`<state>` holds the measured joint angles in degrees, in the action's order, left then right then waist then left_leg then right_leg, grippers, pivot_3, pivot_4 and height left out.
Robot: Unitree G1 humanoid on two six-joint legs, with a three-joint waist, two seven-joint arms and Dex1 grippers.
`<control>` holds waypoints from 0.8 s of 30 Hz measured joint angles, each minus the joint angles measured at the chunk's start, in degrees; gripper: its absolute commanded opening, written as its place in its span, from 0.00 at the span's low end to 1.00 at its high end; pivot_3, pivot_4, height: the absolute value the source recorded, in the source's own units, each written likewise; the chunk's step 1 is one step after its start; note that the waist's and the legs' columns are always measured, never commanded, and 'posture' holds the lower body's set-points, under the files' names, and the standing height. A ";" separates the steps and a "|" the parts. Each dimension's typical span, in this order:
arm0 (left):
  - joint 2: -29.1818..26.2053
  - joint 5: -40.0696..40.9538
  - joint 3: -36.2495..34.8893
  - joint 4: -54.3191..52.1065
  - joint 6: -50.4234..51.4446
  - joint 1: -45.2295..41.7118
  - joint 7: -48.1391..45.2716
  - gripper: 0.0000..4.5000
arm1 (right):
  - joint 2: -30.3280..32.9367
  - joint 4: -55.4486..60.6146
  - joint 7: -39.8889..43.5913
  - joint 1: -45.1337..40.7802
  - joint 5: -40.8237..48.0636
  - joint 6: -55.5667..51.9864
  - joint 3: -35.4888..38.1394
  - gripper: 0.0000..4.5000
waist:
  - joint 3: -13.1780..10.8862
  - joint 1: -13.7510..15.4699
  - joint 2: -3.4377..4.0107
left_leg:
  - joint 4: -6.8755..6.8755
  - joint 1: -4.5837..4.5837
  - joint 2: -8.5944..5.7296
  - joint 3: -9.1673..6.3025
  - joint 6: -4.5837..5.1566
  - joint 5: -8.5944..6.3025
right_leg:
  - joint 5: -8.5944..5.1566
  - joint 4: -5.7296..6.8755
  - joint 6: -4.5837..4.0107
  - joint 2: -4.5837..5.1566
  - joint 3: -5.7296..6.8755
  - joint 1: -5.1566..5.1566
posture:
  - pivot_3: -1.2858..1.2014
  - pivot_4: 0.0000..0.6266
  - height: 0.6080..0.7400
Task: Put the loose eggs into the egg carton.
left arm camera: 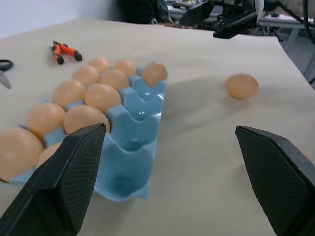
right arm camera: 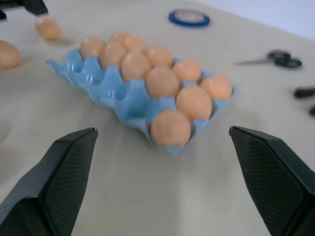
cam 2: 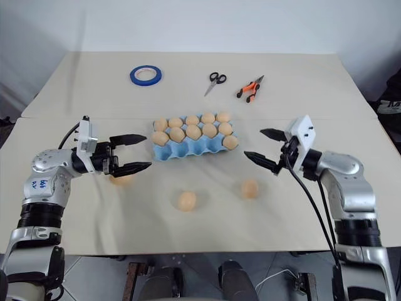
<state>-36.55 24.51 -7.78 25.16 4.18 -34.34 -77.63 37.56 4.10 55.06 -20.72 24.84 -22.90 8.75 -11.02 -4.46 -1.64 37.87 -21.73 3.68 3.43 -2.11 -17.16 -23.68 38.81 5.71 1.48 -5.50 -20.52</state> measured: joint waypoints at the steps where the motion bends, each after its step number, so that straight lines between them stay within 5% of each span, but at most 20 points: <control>1: -0.03 0.01 0.04 -0.01 -0.01 0.04 -0.72 1.00 | 0.00 2.58 -0.99 2.33 0.66 -1.63 0.54 1.00 | 0.00 0.07 0.00 | 0.00 -0.08 -0.01 0.00 0.00 0.00 | 0.00 -0.02 0.00 0.00 0.00 -0.05 | 0.52 0.24 1.00; 10: -0.35 1.26 2.02 -5.76 -0.07 2.94 -8.32 1.00 | 0.00 23.69 -11.76 17.08 5.85 -12.56 4.84 1.00 | 0.00 0.08 0.00 | 0.14 -0.38 -0.02 -0.17 0.01 0.00 | 0.00 -0.13 0.00 -0.02 0.10 -0.13 | 0.52 0.24 1.00; 24: -1.54 3.58 6.53 -9.45 -1.56 6.57 -8.42 1.00 | -5.89 24.21 -21.84 24.60 -0.42 -10.95 -0.69 1.00 | 0.00 0.16 0.00 | 0.12 -0.42 -0.07 -0.22 0.06 -0.03 | 0.00 -0.27 0.00 -0.02 0.11 -0.10 | 0.52 0.24 1.00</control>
<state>-38.10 28.09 -1.25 15.71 2.62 -27.76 -86.06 31.68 28.30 33.23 3.88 24.42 -33.85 8.05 -11.02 -4.30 -1.64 37.99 -22.15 3.60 3.21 -2.05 -17.19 -23.68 38.54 5.71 1.45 -5.39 -20.62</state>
